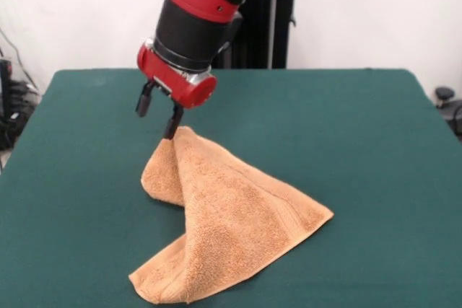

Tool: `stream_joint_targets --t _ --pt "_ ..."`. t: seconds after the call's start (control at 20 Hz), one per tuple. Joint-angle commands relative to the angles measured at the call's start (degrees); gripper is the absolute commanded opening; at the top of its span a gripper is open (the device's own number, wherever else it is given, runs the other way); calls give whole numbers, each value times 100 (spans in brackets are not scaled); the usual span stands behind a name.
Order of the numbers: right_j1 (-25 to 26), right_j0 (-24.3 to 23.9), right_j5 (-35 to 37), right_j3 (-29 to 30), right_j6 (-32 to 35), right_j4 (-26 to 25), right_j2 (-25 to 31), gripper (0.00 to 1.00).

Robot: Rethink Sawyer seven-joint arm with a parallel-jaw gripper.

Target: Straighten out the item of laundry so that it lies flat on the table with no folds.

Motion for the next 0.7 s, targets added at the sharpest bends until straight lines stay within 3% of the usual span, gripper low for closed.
stream_joint_targets --t 0.05,0.15,0.35,0.7 --pt "-946 -1134 -233 614 -1817 -1104 1475 100" --pt "-1078 -1456 249 629 -1818 -963 1701 100" --pt "-1184 -1843 1154 287 -1958 -1182 2020 100" --pt "-915 -1738 1767 -359 -1268 -1394 2348 100"
